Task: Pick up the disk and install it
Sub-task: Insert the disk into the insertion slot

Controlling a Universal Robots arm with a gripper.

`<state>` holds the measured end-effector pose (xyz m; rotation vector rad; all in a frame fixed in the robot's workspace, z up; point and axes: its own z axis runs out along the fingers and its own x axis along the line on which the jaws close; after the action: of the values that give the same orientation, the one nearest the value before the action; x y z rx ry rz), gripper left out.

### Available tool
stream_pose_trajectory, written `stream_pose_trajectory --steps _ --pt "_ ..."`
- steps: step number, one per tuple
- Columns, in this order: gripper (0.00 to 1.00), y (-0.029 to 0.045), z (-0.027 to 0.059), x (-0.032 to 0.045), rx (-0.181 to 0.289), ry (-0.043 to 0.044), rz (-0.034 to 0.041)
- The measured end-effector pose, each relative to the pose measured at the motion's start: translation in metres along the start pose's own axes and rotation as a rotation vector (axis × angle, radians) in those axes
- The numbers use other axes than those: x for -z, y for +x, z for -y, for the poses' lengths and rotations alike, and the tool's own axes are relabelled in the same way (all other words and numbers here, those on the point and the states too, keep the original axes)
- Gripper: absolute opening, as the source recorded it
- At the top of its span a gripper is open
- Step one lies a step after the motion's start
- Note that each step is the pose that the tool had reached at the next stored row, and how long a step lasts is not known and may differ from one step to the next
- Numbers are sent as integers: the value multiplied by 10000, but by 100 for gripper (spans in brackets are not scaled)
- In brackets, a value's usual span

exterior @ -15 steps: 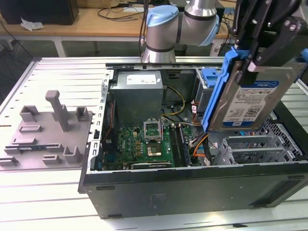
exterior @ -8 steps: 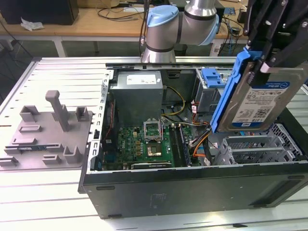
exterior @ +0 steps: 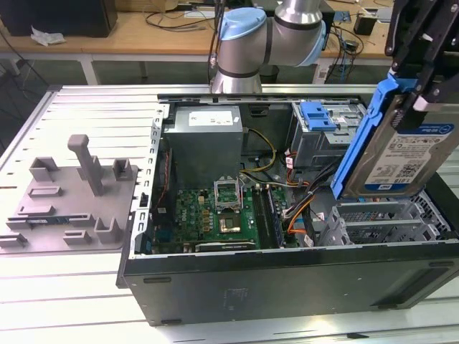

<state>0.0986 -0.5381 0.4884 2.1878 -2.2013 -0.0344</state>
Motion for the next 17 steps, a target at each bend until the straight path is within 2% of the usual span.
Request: stream_pose_trajectory --steps 7,17 --pt "36 0 122 -13 0 26 -1" --pt "36 0 169 -21 1 31 -1"
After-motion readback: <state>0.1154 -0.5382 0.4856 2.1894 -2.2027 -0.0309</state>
